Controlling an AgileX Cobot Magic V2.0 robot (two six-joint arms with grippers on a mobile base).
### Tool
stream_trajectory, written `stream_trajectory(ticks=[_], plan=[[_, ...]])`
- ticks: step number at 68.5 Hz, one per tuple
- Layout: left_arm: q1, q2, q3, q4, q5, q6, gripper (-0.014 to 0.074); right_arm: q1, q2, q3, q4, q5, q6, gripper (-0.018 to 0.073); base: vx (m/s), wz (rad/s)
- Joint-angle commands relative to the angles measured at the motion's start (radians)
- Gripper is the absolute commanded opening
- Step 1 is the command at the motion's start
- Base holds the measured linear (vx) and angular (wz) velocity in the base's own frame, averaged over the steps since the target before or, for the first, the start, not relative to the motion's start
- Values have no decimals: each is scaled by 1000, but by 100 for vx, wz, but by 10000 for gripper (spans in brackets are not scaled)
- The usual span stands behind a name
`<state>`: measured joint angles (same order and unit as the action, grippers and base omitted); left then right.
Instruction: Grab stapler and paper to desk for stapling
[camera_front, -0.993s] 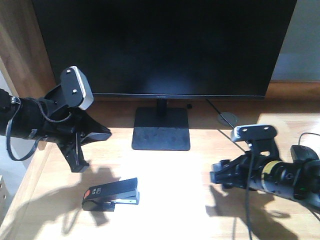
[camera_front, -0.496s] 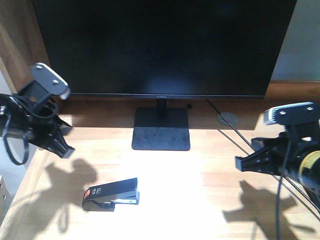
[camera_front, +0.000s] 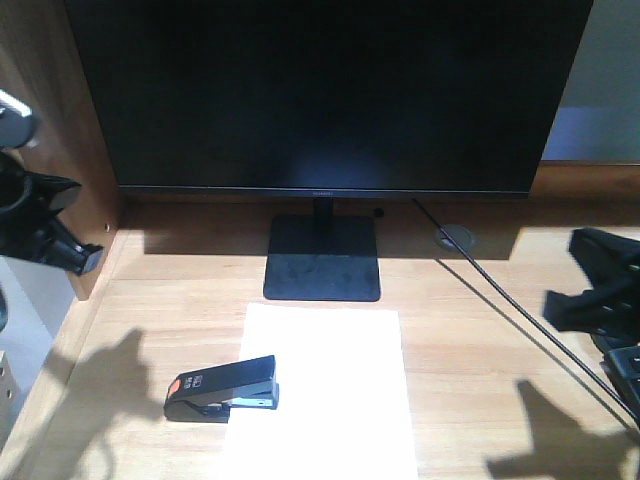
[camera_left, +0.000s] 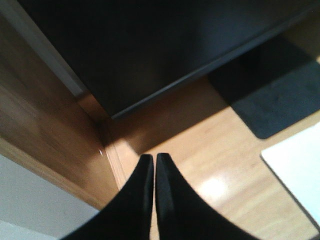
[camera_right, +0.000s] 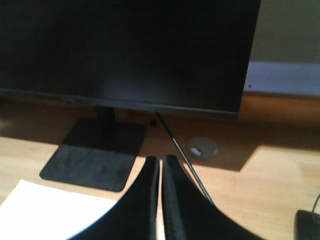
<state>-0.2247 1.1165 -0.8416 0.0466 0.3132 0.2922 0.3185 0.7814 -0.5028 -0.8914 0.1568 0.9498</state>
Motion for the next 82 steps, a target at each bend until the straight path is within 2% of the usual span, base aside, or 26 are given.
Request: stream_trajectory(ticks=[1, 15, 34, 46, 57, 82], plan=[[-3, -97, 61, -14, -164, -14, -6, 1, -94, 10, -44, -50, -11, -10, 0, 0], [-3, -285, 237, -14, -254, -14, -6, 1, -299, 133, -74, -51, -10, -10, 0, 0], [-3, -575, 395, -13, -253, -14, -6, 1, -516, 267, -74, -44, -10, -10, 0, 0], [-3, -735, 455, -13, -249, -14, -6, 1, -563, 289, -75, -37, -9, -10, 0, 0], [-3, -799, 461, -13, -247, -14, -6, 1, -563, 289, -75, -37, -10, -10, 0, 0], [-3, -806, 461, -13, -245, -14, -6, 1, -563, 290, -75, -39, -10, -10, 0, 0]])
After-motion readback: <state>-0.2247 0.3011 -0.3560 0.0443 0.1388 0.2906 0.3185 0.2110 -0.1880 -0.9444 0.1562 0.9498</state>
